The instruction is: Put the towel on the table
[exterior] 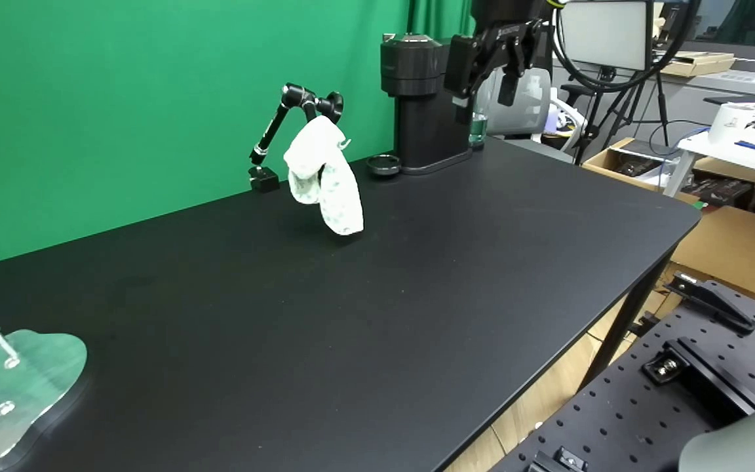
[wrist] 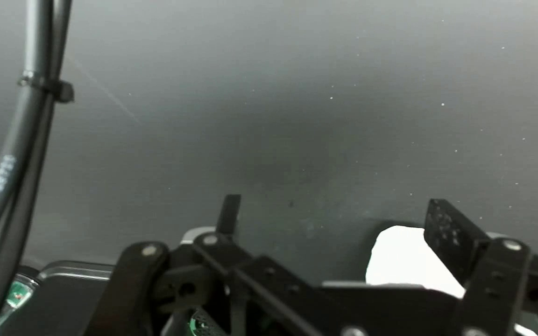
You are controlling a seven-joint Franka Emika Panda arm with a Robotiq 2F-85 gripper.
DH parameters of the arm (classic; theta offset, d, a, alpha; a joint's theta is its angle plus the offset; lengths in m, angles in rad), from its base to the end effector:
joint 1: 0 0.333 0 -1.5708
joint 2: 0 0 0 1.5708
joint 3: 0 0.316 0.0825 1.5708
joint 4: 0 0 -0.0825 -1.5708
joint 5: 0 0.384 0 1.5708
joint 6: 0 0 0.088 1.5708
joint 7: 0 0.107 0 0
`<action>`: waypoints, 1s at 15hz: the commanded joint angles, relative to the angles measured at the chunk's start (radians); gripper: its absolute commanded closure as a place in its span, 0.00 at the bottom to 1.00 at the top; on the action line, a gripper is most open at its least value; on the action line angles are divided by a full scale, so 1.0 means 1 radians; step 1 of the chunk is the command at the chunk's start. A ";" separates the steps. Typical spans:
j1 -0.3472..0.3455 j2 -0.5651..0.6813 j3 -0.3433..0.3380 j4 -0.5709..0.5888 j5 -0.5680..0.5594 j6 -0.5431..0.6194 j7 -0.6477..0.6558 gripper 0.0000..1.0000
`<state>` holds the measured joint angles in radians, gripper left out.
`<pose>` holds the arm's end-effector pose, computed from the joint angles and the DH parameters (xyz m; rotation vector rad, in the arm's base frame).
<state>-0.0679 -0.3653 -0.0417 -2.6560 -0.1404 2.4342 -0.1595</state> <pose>0.4073 -0.0447 0.3730 3.0242 0.2300 0.1995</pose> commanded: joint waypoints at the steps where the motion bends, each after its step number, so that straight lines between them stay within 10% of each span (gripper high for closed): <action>1: 0.047 0.098 0.036 0.041 -0.020 0.081 -0.005 0.00; 15: 0.113 0.415 0.102 0.082 -0.245 0.567 -0.048 0.00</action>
<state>0.0515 0.0000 0.0664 -2.6055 -0.2997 2.9556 -0.2220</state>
